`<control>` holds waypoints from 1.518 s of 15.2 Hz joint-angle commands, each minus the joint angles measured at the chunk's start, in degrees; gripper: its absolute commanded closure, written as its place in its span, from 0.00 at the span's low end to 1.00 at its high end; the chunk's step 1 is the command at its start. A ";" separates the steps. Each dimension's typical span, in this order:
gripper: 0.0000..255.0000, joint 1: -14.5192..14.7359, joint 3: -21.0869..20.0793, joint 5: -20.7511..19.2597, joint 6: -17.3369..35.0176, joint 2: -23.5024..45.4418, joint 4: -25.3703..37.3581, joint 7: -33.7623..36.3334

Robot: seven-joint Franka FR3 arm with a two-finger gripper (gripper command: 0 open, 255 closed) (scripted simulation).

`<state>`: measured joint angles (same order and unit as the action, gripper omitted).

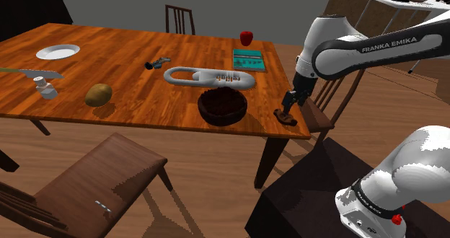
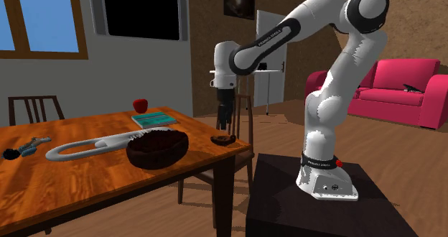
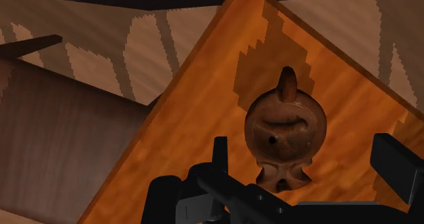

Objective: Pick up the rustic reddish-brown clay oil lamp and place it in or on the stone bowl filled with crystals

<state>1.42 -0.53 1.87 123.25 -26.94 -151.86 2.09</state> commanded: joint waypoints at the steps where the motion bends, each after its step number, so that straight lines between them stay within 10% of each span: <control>1: 0.00 0.24 -0.46 0.11 4.63 2.61 -1.08 0.45; 16: 0.00 0.35 -0.57 0.31 11.91 6.95 -4.02 0.37; 17: 1.00 0.35 -0.57 0.31 11.91 6.95 -4.02 0.37; 23: 1.00 0.34 -0.56 0.30 11.89 6.94 -4.01 0.35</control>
<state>1.78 -1.10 2.18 135.15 -20.01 -155.87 2.45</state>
